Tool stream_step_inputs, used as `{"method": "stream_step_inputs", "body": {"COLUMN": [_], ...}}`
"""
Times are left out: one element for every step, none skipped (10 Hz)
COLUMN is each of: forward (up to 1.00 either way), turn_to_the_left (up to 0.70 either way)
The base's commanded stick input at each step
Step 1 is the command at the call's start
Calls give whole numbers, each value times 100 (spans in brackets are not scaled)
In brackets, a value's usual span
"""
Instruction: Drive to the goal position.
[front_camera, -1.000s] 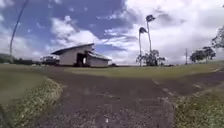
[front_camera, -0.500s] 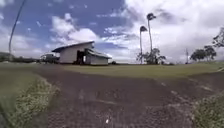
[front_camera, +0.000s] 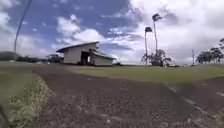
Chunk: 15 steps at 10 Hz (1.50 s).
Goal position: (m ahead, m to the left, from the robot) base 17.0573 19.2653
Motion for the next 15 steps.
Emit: {"method": "stream_step_inputs", "body": {"forward": [70,70,70,70,70,70,70,70,70,70,70,70,70,70,70], "turn_to_the_left": [0,34,35,35,35,35,30,10,30,35,35,35,35,35,35]}}
